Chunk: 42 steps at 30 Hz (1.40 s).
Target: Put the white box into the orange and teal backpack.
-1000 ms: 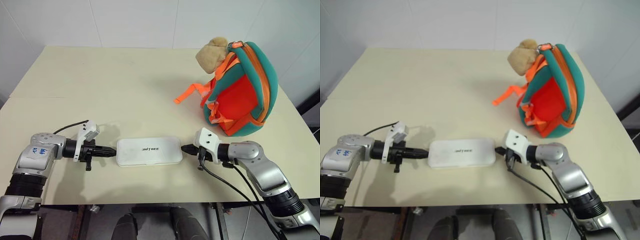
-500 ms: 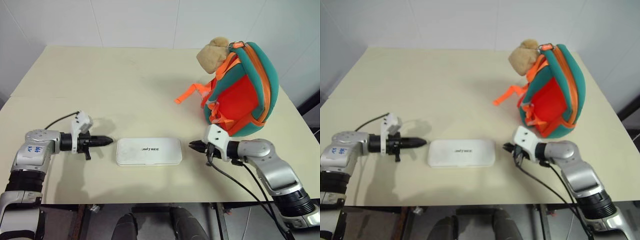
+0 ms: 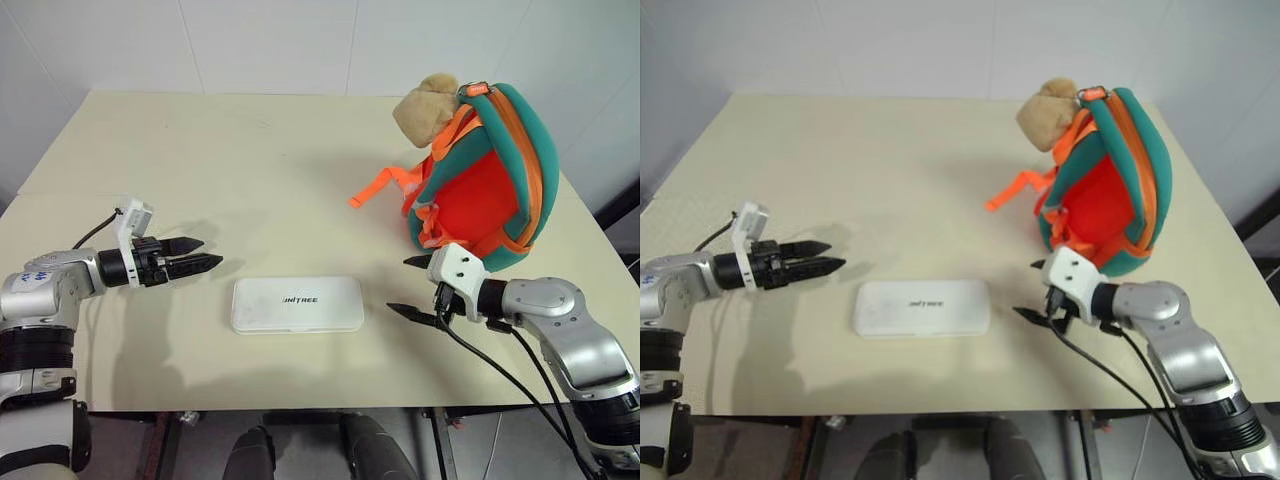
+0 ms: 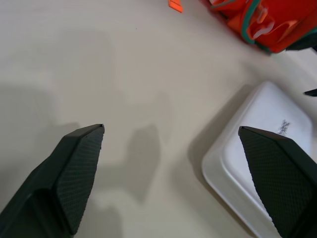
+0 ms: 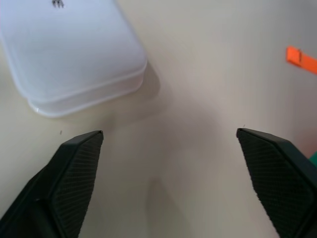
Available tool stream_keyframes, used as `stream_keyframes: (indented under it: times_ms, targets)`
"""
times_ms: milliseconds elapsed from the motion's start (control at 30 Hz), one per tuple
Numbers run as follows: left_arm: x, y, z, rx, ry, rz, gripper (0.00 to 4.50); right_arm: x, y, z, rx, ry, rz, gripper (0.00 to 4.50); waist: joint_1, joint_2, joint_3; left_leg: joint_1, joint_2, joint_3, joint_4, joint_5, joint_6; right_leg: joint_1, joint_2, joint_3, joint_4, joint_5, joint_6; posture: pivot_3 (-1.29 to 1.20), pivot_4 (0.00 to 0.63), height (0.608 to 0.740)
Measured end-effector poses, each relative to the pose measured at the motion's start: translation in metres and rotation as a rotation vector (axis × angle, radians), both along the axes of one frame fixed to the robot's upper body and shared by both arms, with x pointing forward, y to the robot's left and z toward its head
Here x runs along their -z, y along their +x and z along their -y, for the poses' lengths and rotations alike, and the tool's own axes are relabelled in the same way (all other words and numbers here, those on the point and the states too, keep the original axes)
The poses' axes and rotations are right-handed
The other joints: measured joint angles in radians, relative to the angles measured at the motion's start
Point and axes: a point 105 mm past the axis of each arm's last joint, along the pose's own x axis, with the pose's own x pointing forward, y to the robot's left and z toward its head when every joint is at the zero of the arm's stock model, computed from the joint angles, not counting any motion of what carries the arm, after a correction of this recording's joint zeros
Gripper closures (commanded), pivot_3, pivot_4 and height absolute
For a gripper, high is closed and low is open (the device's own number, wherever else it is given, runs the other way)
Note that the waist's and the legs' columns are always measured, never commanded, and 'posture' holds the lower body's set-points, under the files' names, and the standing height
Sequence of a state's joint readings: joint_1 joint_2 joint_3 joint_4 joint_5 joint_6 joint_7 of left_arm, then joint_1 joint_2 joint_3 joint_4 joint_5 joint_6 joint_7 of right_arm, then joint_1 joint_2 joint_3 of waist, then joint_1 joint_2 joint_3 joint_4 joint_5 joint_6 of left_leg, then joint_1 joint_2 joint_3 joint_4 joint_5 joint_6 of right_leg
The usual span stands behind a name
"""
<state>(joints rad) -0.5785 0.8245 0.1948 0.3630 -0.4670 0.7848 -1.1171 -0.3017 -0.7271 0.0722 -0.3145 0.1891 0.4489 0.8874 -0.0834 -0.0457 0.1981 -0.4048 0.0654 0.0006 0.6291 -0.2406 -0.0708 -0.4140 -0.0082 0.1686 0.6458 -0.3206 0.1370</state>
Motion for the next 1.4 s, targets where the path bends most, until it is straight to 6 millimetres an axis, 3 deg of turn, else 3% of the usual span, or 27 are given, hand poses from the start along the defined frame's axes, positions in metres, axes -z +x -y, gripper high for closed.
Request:
stream_keyframes:
  times_ms: [233, 567, 700, 1033, 1400]
  targets:
    - [0.003, -0.011, 0.0, 0.014, -0.106, -0.152, 0.02, 0.005, 0.003, -0.011, -0.034, -0.001, 0.066, 0.0, -0.001, 0.0, 0.0, 0.0, 0.0, 0.0, 0.0, 0.0, 0.0, 0.0, 0.0, 0.0, 0.0, 0.0, 0.0, 0.0, 0.15, 0.74]
    - [0.031, -0.033, 0.004, 0.044, -0.266, -0.522, 0.02, 0.018, 0.008, -0.023, -0.098, -0.062, 0.133, 0.0, -0.002, 0.0, 0.0, 0.0, 0.0, 0.0, 0.0, 0.0, 0.0, 0.0, 0.0, -0.001, 0.0, -0.001, -0.001, 0.0, 0.15, 0.74]
    - [0.031, -0.035, 0.002, 0.043, -0.307, -0.599, 0.02, 0.02, 0.009, -0.023, -0.102, -0.069, 0.134, 0.0, -0.001, 0.0, 0.0, 0.0, 0.0, -0.001, 0.0, 0.0, 0.0, 0.0, 0.0, -0.001, 0.0, -0.001, -0.001, 0.0, 0.15, 0.74]
    - [0.037, -0.038, 0.02, 0.129, -0.368, -0.69, 0.02, 0.027, 0.013, -0.021, -0.097, -0.077, 0.124, 0.0, 0.0, 0.0, 0.0, 0.001, 0.0, -0.001, 0.0, 0.0, 0.0, 0.0, 0.0, -0.001, 0.001, -0.001, -0.002, 0.0, 0.15, 0.74]
    - [0.038, -0.024, 0.046, 0.19, -0.433, -0.703, 0.02, 0.024, 0.015, -0.027, -0.113, -0.07, 0.134, 0.0, 0.006, 0.0, 0.0, 0.001, -0.001, -0.002, 0.002, 0.0, -0.001, 0.002, 0.0, -0.001, 0.002, 0.0, -0.001, 0.0, 0.15, 0.74]
